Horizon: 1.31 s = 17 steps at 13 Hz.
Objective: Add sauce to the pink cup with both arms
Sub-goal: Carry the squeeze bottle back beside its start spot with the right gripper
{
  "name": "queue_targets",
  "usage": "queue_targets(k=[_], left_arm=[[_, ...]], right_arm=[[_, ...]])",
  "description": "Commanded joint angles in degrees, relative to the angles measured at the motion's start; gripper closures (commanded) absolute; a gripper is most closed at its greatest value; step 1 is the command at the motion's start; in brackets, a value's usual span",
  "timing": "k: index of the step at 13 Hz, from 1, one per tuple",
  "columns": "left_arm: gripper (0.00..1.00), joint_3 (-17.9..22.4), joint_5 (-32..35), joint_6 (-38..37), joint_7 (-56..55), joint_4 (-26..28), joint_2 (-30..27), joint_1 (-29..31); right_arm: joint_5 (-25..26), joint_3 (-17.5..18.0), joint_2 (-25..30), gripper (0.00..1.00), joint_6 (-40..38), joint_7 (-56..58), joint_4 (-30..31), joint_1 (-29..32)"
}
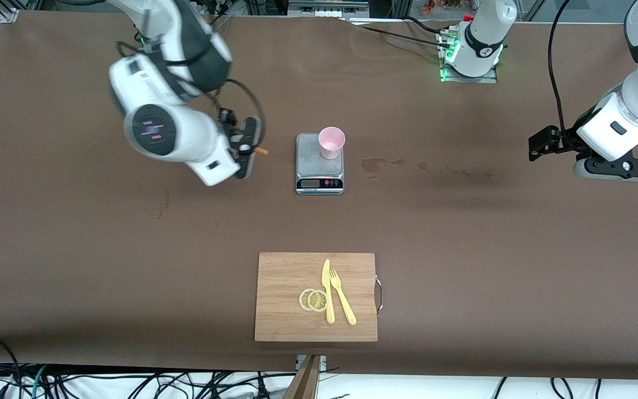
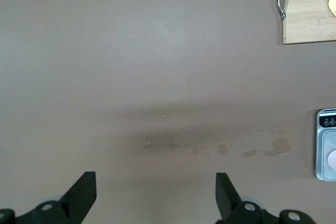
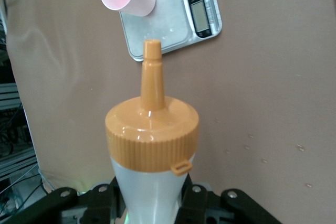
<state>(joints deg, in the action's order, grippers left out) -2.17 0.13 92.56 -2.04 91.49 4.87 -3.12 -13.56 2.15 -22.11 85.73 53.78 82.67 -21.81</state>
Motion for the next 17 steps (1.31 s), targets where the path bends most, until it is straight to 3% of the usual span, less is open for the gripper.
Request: queue_targets(k=[1, 5, 11, 17], left_arm=[[0.0, -0.11, 1.72, -1.15, 0.28, -1.49, 0.84, -0.22], [0.0, -0.2, 1.63, -1.07, 0.1, -2.46, 0.93, -0.22], [0.0, -0.2, 1.63, -1.07, 0.1, -2.46, 0.93, -0.13], [0.0, -0.37, 1.63, -0.71, 0.01, -2.46, 1.02, -0.4]], right_arm=[[-3.92, 1.1, 3.04, 0.96, 0.76, 8.33, 2.67, 6.93], [-6.83, 1.1, 4.27, 0.96, 0.32, 24.4, 4.07, 16.6], [-14.46, 1.01, 5.15, 0.96, 3.04, 52.35, 12.59, 30.4], [-27.55, -4.17, -4.58, 0.96, 3.75, 79.6, 16.91, 35.78]])
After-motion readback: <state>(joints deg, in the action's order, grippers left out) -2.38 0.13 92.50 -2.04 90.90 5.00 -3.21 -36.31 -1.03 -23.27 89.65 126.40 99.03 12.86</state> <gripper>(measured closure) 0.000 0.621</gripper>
